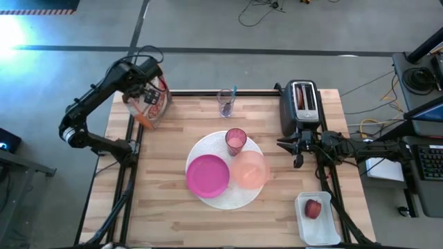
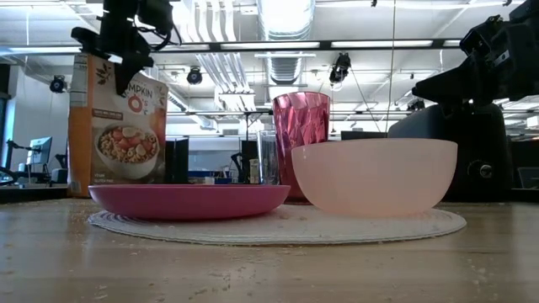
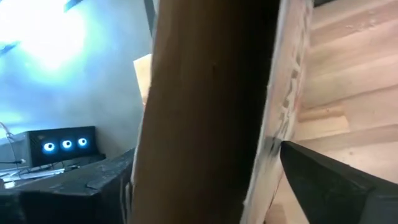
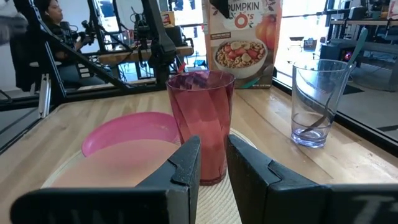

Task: Arrange a breakfast setting
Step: Pour the cereal from the cereal box into the orange bowl

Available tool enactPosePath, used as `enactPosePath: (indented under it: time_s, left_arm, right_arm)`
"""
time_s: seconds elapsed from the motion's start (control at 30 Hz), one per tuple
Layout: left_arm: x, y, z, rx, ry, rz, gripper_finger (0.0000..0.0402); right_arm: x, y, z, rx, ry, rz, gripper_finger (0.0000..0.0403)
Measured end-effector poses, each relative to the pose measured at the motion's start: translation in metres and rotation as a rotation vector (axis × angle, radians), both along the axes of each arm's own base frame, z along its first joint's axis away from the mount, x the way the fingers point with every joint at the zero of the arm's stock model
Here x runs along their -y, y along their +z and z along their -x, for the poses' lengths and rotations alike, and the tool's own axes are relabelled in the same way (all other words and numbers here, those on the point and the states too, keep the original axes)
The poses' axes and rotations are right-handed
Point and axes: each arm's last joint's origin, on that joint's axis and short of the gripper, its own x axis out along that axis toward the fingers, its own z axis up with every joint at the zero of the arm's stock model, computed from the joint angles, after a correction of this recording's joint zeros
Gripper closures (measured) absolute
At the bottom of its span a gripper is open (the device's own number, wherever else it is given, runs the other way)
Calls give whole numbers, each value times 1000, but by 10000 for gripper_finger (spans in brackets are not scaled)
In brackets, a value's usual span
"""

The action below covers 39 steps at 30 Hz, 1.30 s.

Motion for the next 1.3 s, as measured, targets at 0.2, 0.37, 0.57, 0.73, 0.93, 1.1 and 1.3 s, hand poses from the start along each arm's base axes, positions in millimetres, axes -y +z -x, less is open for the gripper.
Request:
enactPosePath:
  time_s: [0.2, 0.37, 0.57, 0.73, 0.93, 1.1, 1.3]
  left_arm:
    - [-1, -2, -4, 70, -43, 51, 146]
    - [-2, -2, -9, 163, -85, 91, 233]
    - [-4, -2, -16, 255, -177, 122, 372]
    - [-3, 0, -27, 349, -294, 127, 390]
    - [-2, 2, -38, 432, -380, 117, 400]
    - [2, 3, -46, 465, -430, 116, 401]
    - [13, 4, -57, 473, -493, 112, 401]
  right_arm:
    - [0, 0, 0, 0, 0, 0, 335]
    - [0, 0, 0, 0, 0, 0, 335]
    - [0, 0, 0, 0, 0, 0, 335]
    - [0, 0, 0, 0, 0, 0, 335]
    - [0, 0, 0, 0, 0, 0, 335]
    - [0, 0, 0, 0, 0, 0, 335]
    - [0, 0, 0, 0, 0, 0, 335]
